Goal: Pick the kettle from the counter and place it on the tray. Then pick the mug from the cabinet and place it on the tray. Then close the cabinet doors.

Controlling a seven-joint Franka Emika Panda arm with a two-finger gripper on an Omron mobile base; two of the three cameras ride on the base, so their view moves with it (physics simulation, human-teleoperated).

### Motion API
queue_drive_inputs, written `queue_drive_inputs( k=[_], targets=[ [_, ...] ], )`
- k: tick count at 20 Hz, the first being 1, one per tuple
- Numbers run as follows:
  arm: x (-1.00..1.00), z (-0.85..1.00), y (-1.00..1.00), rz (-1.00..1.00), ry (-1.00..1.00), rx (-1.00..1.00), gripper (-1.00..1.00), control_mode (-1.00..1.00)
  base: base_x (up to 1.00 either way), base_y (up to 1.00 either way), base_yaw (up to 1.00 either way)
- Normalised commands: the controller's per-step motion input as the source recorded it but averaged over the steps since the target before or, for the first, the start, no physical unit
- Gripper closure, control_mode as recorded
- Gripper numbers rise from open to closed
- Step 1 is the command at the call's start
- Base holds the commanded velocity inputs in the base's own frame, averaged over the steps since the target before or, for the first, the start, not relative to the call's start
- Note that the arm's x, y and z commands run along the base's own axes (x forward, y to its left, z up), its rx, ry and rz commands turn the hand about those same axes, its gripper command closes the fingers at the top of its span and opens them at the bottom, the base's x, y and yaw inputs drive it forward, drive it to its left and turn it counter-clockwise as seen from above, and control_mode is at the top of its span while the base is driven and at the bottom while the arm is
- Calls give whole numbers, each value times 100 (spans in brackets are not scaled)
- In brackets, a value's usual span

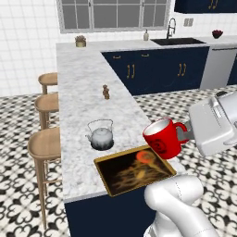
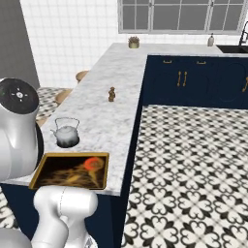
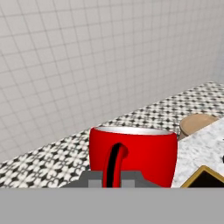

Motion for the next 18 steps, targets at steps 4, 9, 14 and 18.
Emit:
queue_drive_inputs(
  k=[4,9,14,18],
  targets=[
    [0,0,0,0,0,0,100,100,0,0,0],
    [0,0,0,0,0,0,100,100,0,0,0],
    [0,0,0,0,0,0,100,100,0,0,0],
    [5,-3,-12,2,0,0,100,-100,0,0,0]
  ],
)
